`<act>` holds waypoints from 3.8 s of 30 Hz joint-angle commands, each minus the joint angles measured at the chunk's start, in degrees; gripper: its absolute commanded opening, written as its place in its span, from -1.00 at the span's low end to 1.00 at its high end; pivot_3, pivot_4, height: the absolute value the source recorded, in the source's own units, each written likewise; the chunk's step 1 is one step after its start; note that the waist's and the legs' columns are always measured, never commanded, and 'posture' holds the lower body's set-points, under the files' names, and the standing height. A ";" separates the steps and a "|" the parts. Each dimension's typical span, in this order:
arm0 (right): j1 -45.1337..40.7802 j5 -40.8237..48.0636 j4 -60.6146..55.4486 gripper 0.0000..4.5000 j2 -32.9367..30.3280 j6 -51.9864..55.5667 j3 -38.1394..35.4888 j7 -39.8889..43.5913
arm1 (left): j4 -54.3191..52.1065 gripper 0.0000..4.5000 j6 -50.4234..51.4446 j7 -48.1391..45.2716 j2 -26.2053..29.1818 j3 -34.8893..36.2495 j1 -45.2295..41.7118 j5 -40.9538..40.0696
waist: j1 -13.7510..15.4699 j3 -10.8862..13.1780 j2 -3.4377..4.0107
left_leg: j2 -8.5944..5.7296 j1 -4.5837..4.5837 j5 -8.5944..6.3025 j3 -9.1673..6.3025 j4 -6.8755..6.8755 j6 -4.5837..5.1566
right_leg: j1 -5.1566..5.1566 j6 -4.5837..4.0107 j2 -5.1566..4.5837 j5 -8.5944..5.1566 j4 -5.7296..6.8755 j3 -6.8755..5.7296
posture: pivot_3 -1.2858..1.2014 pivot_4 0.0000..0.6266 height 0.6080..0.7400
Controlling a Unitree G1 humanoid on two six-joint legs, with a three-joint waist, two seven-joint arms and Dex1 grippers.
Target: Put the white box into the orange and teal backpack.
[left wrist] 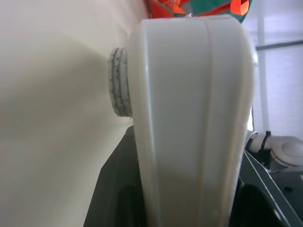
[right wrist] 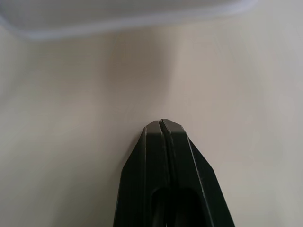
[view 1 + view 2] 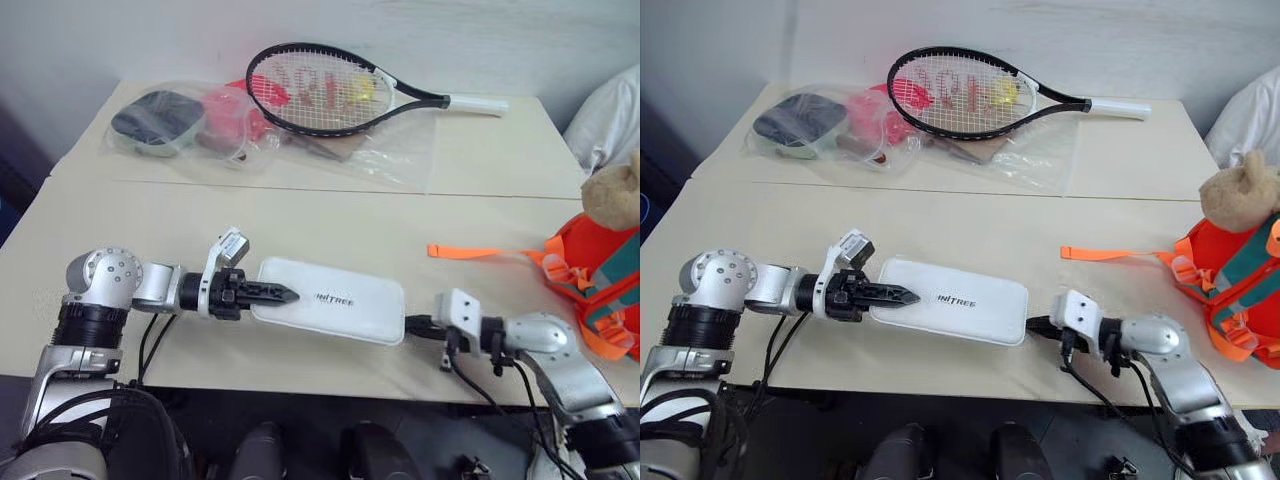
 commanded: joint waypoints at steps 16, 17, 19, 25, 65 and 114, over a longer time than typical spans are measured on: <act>44.70 18.42 -19.49 0.99 22.32 -5.27 -48.30 -16.52 | -15.16 -0.41 -50.15 -16.41 -1.14 5.78 20.35 24.50 | -0.03 -0.01 0.05 | 0.06 0.14 -0.09 0.06 -0.55 -0.06 | 0.25 0.01 0.10 0.00 -0.67 0.04 | 0.03 -0.52 1.00; 44.77 18.52 -18.74 0.99 22.75 -5.76 -48.83 -17.07 | -14.38 -0.41 -50.48 -17.18 -1.07 5.26 19.69 25.05 | -0.03 -0.01 0.05 | 0.05 0.17 -0.09 0.07 -0.55 -0.05 | 0.28 0.01 0.09 0.00 -0.67 0.04 | 0.03 -0.52 1.00; 42.31 18.72 -16.85 0.99 21.43 -6.03 -49.38 -18.29 | -11.74 -0.41 -51.67 -18.63 -0.95 4.63 17.17 26.45 | -0.20 -0.01 0.05 | 0.03 0.21 -0.09 0.09 -0.55 -0.04 | 0.29 0.00 0.07 0.00 -0.67 0.05 | 0.03 -0.52 1.00; 26.68 19.38 -9.11 0.99 11.63 -2.17 -48.85 -23.69 | -10.22 -0.41 -52.39 -19.96 -0.91 5.49 14.81 27.21 | -1.14 -0.02 0.11 | 0.05 0.28 -0.06 0.22 -0.70 -0.06 | 0.21 0.00 0.08 0.00 -0.57 0.09 | 0.03 -0.52 1.00; -23.18 53.36 -22.92 -0.99 2.16 39.57 -6.82 -6.82 | -7.63 -0.41 -49.19 -1.59 -2.24 31.25 22.02 17.60 | -0.71 0.12 -0.05 | 0.06 -0.24 -0.15 0.01 -0.17 0.24 | -0.15 0.03 -0.10 0.02 -0.35 -0.12 | 0.03 -0.52 1.00; -22.78 41.54 -16.59 -0.99 3.81 38.96 -2.94 -2.35 | 9.50 -0.41 -61.27 -21.22 -16.49 -24.58 -30.15 51.32 | 1.34 0.12 -0.17 | -0.02 -0.96 -0.12 0.05 0.13 0.27 | -0.72 0.14 -0.01 0.08 -0.37 -0.11 | 0.03 -0.52 1.00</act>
